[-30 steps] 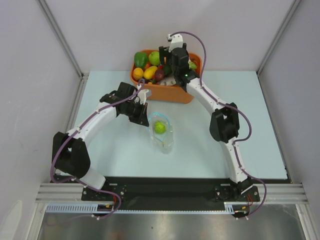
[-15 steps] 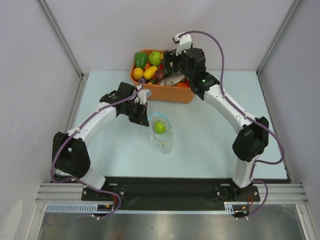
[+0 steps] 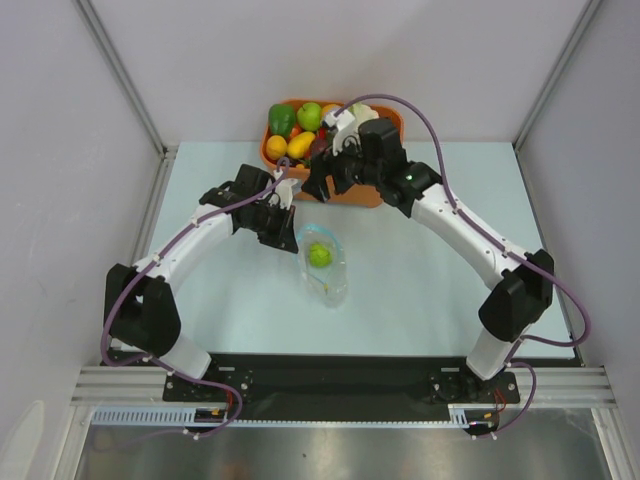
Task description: Open the zip-top bag and remove the fake food
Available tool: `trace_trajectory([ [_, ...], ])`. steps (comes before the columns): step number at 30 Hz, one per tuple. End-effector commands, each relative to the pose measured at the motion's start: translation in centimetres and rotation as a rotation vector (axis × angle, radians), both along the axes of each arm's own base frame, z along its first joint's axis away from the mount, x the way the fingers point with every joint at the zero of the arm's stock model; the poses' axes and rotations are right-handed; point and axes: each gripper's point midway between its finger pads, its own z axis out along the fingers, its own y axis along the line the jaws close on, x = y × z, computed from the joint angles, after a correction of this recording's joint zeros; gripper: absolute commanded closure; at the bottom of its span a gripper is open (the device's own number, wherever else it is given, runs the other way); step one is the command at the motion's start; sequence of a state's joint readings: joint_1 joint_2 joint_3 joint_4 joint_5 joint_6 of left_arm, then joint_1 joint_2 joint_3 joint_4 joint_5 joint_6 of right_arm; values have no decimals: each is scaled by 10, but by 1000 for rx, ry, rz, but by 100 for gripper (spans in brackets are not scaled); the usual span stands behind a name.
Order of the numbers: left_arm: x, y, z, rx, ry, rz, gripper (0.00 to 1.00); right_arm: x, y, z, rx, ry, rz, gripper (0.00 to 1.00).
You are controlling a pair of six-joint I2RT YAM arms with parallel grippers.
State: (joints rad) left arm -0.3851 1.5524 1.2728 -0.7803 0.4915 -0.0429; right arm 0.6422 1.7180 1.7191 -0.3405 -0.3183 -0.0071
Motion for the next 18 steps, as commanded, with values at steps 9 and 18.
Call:
trace_trajectory([
  [9, -2, -2, 7, -24, -39, -28, 100, -117, 27, -52, 11, 442, 356, 32],
  [18, -2, -2, 8, -27, -45, -27, 100, -144, 14, -112, -86, 597, 350, 44],
])
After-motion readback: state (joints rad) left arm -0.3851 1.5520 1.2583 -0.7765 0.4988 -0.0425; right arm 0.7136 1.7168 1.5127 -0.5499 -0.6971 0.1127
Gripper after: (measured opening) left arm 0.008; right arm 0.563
